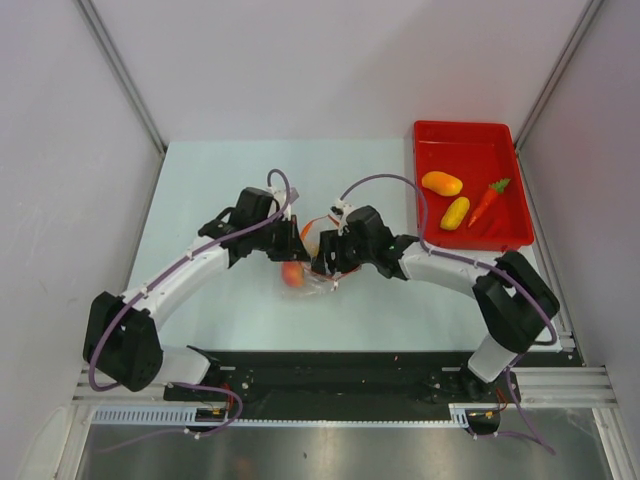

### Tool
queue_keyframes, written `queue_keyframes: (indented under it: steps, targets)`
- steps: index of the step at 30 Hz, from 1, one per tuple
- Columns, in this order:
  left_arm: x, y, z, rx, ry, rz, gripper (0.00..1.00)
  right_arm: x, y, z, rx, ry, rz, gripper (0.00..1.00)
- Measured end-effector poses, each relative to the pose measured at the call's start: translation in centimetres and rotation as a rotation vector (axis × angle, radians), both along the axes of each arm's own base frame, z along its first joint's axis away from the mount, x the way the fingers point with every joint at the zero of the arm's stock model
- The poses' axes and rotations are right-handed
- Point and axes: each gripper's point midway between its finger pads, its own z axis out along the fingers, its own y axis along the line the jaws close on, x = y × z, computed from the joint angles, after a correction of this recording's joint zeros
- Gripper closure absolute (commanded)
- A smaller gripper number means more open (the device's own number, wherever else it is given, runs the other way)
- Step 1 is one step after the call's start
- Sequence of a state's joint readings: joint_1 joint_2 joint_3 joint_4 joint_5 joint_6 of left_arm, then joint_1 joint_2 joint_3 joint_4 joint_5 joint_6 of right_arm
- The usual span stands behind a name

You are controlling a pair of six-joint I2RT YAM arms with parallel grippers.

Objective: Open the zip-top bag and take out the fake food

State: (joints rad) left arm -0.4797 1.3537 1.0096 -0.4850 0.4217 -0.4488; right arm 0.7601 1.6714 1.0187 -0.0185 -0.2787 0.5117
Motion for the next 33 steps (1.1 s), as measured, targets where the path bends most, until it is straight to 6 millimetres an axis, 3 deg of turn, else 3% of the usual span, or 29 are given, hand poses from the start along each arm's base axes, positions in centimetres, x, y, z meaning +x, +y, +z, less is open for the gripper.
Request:
queue_keyframes:
  steps: [7, 14, 21, 26, 33]
  targets:
    - [0.2, 0.7, 0.0, 0.009, -0.001, 0.009, 1.0, -2.4, -2.5, 3.4, -0.018, -0.065, 0.018, 0.75]
    - [-0.3, 0.0, 1.3, -0.046, -0.02, -0.026, 1.0, -2.6, -4.6, 8.1, 0.024, -0.173, -0.012, 0.75]
    - [-1.2, -2.2, 2.9, -0.134, -0.04, -0.114, 1.0, -0.8, -3.5, 6.6, -0.04, -0.112, -0.064, 0.75]
    - [-2.1, -3.4, 3.3, -0.146, -0.047, -0.156, 1.0, 0.8, -2.8, 5.7, -0.104, -0.081, -0.112, 0.81]
    - [-2.1, -3.1, 1.9, -0.096, -0.023, -0.133, 1.0, 1.3, -2.1, 7.2, -0.084, -0.051, -0.156, 0.82]
